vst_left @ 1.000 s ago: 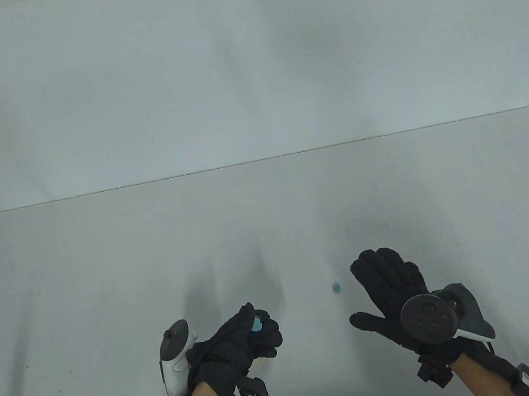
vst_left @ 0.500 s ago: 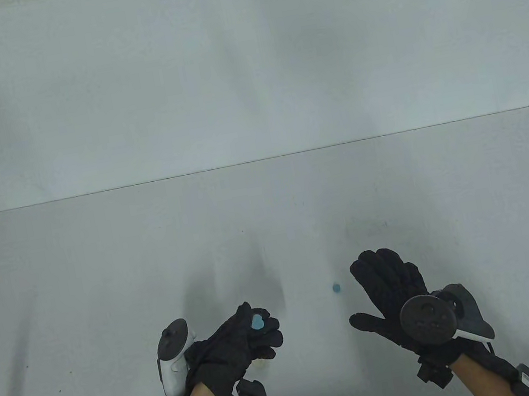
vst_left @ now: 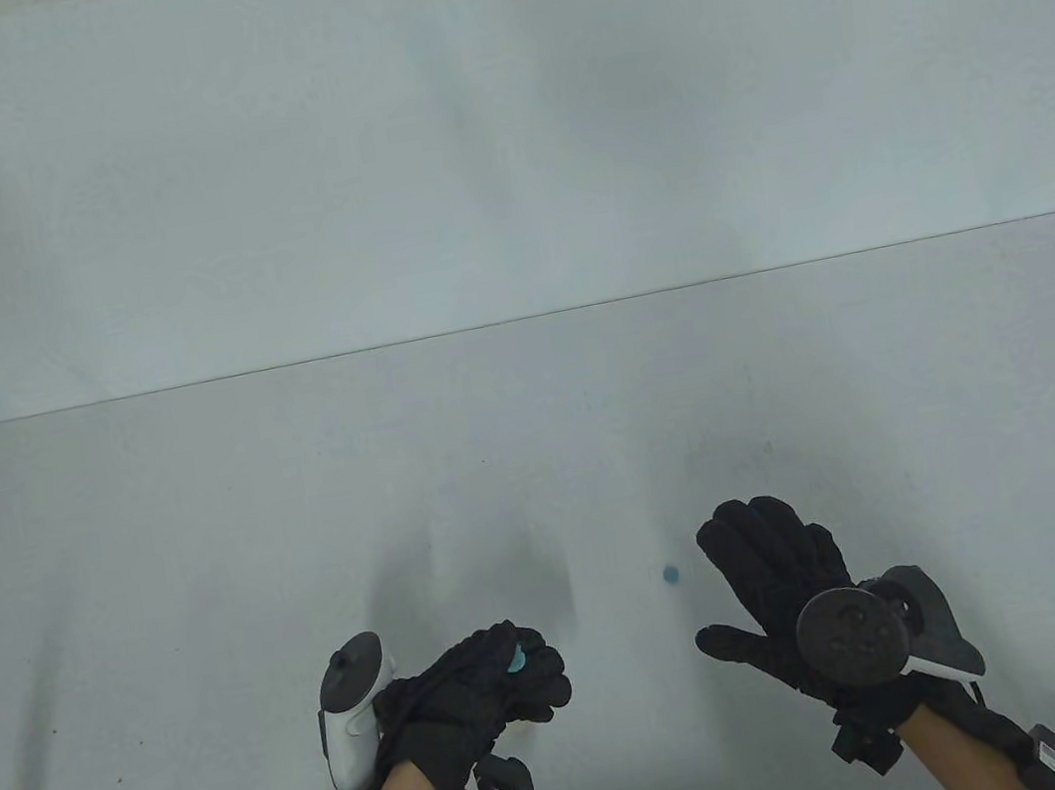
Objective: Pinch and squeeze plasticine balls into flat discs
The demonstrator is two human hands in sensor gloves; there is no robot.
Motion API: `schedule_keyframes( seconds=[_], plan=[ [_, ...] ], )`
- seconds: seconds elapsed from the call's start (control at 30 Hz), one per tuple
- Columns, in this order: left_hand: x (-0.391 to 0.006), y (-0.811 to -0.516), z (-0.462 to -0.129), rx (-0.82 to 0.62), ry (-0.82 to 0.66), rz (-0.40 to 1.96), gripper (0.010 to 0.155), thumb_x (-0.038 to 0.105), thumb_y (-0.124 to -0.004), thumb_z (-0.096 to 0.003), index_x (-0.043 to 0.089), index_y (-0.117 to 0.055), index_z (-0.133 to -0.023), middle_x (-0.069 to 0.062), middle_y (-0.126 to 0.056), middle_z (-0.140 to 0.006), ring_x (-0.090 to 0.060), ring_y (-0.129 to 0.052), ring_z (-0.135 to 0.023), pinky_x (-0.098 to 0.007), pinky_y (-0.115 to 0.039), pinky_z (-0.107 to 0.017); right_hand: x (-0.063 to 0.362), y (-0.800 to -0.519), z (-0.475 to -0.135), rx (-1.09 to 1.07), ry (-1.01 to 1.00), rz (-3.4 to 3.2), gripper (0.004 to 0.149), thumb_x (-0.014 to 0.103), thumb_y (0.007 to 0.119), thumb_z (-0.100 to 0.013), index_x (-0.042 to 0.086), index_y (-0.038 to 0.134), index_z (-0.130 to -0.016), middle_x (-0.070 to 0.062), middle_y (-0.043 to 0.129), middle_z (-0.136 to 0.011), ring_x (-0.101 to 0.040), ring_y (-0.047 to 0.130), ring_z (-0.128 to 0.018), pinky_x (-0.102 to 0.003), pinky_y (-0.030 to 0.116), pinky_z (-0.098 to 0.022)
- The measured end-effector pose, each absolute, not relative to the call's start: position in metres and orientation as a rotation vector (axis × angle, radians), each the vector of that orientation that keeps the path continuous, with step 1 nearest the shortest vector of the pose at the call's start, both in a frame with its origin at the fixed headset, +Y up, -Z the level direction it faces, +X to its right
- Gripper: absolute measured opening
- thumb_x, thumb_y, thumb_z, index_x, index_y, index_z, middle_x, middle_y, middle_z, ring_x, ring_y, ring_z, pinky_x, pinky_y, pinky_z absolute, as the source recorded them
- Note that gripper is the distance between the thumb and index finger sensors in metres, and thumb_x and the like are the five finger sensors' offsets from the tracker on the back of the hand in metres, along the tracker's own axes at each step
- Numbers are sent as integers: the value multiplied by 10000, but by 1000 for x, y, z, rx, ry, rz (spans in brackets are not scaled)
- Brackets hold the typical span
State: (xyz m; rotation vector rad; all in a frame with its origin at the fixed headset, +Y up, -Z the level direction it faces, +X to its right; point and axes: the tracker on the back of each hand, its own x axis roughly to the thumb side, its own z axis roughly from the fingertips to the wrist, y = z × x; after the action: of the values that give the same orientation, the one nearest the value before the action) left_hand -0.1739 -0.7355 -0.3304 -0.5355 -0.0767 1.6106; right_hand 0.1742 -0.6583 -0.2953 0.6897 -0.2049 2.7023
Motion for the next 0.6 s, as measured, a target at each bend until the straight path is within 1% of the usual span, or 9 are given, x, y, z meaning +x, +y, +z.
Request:
schedule_keyframes(
  seconds=[0.13, 0.2, 0.23, 0.27, 0.3, 0.33, 0.43, 0.6],
  plan=[
    [-174, -732, -332, -505, -93, 1571, 442, 332, -664, -562, 32, -769, -870, -28, -999, -664, -207, -1114, -545, -340, -931, -477, 174, -658, -295, 692, -210, 2702, 846, 674, 518, -541, 129, 352, -1167, -183, 342, -1233, -522, 358, -1108, -750, 441, -701],
    [-176, -733, -330, -490, -80, 1585, 457, 348, -651, -569, 37, -755, -887, -25, -985, -704, -218, -1098, -593, -343, -917, -502, 174, -658, -295, 694, -208, 2702, 846, 674, 517, -541, 130, 351, -1167, -183, 344, -1232, -521, 360, -1107, -749, 442, -701],
    [-175, -735, -331, -492, -99, 1612, 508, 387, -622, -572, 32, -727, -920, -60, -958, -767, -267, -1065, -656, -376, -885, -542, 174, -658, -295, 693, -211, 2702, 847, 675, 516, -541, 128, 352, -1167, -184, 345, -1231, -522, 360, -1107, -750, 442, -701],
    [-174, -736, -331, -539, -145, 1647, 686, 487, -588, -557, -35, -635, -999, -163, -874, -877, -364, -981, -755, -445, -819, -597, 174, -658, -295, 693, -217, 2699, 846, 675, 515, -541, 129, 354, -1167, -185, 345, -1231, -522, 360, -1107, -748, 443, -702],
    [-173, -737, -330, -594, -179, 1682, 767, 551, -557, -554, -41, -562, -1043, -226, -777, -961, -446, -890, -830, -504, -750, -643, 174, -657, -295, 694, -218, 2698, 847, 676, 515, -540, 129, 353, -1167, -185, 344, -1231, -522, 359, -1108, -749, 442, -701],
    [-171, -738, -330, -604, -183, 1709, 801, 570, -558, -554, -47, -515, -1064, -263, -714, -1002, -480, -849, -854, -526, -724, -656, 174, -657, -295, 694, -218, 2697, 848, 676, 515, -541, 128, 352, -1167, -185, 344, -1232, -522, 359, -1108, -749, 442, -702],
    [-169, -737, -330, -582, -166, 1674, 719, 510, -609, -561, -26, -554, -1037, -226, -758, -972, -430, -898, -826, -497, -761, -636, 174, -658, -294, 692, -214, 2701, 848, 676, 514, -541, 127, 353, -1167, -184, 344, -1231, -524, 361, -1107, -749, 443, -700],
    [-171, -737, -331, -541, -140, 1622, 550, 387, -717, -553, 15, -663, -954, -134, -890, -836, -290, -1030, -695, -402, -864, -557, 174, -658, -295, 690, -212, 2703, 849, 676, 516, -541, 126, 352, -1167, -185, 343, -1232, -523, 358, -1107, -750, 441, -701]
  ],
)
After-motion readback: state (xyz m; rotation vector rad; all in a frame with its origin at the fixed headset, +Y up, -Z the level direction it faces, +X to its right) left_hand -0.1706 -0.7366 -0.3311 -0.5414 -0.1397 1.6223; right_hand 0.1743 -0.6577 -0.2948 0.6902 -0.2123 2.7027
